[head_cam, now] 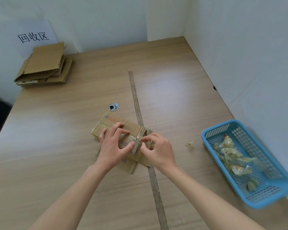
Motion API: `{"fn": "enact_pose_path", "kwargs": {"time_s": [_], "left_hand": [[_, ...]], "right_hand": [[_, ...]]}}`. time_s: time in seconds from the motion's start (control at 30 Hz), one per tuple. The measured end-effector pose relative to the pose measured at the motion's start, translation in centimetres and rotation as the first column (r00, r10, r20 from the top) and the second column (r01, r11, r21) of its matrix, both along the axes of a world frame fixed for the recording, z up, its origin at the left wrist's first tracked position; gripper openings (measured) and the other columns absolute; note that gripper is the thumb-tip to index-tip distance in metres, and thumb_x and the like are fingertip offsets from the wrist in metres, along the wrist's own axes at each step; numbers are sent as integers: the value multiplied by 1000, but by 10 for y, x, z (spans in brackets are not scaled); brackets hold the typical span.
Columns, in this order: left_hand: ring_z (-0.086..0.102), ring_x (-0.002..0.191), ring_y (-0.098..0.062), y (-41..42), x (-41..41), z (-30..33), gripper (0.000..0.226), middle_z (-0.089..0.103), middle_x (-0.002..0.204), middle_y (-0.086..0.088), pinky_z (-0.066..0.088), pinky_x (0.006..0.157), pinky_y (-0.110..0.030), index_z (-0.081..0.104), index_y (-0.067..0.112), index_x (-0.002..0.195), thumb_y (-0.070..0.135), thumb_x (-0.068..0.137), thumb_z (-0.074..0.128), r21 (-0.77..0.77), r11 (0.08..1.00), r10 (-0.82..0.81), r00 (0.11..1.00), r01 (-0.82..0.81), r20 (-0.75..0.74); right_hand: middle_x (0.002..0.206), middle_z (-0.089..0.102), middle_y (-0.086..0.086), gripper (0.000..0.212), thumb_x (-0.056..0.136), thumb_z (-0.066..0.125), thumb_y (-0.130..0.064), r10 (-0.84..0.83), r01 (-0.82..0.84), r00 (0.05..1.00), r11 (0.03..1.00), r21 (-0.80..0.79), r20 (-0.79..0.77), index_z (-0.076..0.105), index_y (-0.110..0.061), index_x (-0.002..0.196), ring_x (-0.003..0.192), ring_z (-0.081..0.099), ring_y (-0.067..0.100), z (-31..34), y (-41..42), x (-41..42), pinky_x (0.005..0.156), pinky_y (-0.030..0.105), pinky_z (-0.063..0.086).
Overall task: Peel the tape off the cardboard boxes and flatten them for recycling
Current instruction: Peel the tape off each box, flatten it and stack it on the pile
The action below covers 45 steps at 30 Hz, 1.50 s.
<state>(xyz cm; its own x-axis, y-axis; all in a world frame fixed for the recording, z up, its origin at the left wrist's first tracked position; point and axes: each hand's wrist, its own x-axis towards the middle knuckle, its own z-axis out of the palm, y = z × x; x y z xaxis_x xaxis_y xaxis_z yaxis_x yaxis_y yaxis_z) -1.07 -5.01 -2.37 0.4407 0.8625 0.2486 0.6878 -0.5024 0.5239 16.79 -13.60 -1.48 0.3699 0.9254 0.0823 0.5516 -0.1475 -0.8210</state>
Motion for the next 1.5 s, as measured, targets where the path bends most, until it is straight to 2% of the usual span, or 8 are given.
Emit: {"fn": "enact_pose_path", "kwargs": {"time_s": [0.27, 0.37, 0.57, 0.73, 1.0, 1.17, 1.33, 1.5], "left_hand": [[19, 137, 19, -6, 5, 3, 59, 39, 144, 23, 1, 124, -43, 56, 39, 111, 83, 71, 60, -25, 998, 62, 998, -62, -20], [22, 136, 18, -8, 8, 4, 60, 40, 144, 21, 0, 124, -43, 56, 38, 110, 81, 68, 63, -38, 996, 82, 997, -82, -14], [17, 137, 21, -5, 3, 7, 61, 38, 146, 23, -2, 124, -44, 56, 40, 112, 76, 64, 68, -69, 997, 46, 999, -46, -10], [22, 134, 21, 1, -3, 12, 59, 38, 143, 26, 0, 123, -46, 56, 41, 110, 70, 61, 73, -98, 995, -2, 1000, 1, -11], [24, 130, 23, 0, -5, 15, 59, 37, 144, 25, 3, 123, -46, 56, 41, 113, 71, 64, 72, -100, 995, -25, 1000, 24, -16], [32, 138, 11, 0, -6, 15, 61, 38, 144, 24, 2, 123, -45, 58, 39, 112, 72, 62, 69, -109, 994, -21, 1000, 20, -7], [33, 138, 7, -1, -6, 18, 67, 40, 144, 22, 0, 123, -39, 59, 36, 116, 69, 60, 69, -128, 991, -43, 999, 42, -3], [30, 143, 3, 4, -13, 25, 94, 44, 146, 19, 10, 124, -40, 43, 34, 142, 56, 60, 82, -176, 970, -169, 986, 167, 5]], "right_hand": [[89, 68, -15, 16, 85, 75, -45, 57, -49, 994, 995, -87, 95, 76, -29, 87, 75, 59, 2, 10, 10, 11, 72, 32, 53], [93, 66, -16, 11, 86, 75, -40, 178, -170, 972, 983, -63, 156, 74, -29, 90, 73, 56, 3, 14, 11, 19, 69, 34, 53], [119, 63, -11, 29, 86, 78, -22, 491, -511, 784, 858, -54, 381, 71, -23, 113, 100, 63, 14, 24, 22, 46, 72, 38, 55], [100, 69, -7, 2, 88, 77, -20, 508, -649, 626, 760, 33, 592, 77, -22, 90, 84, 68, 19, 36, 37, 43, 52, 35, 52], [108, 68, -8, 9, 88, 74, -26, 605, -731, 431, 669, -134, 669, 73, -22, 96, 89, 64, 18, 46, 51, 38, 58, 38, 53], [104, 69, -10, 6, 94, 69, -25, 630, -705, 475, 691, -163, 615, 74, -22, 93, 89, 65, 19, 49, 52, 39, 62, 40, 51], [101, 66, -13, 5, 93, 68, -24, 710, -669, 571, 693, -268, 411, 73, -23, 95, 84, 58, 10, 57, 65, 34, 65, 31, 40], [78, 67, -17, 8, 91, 73, -23, 717, -618, 674, 679, -397, 178, 69, -29, 87, 69, 61, 3, 67, 83, 27, 67, 25, 49]]}}
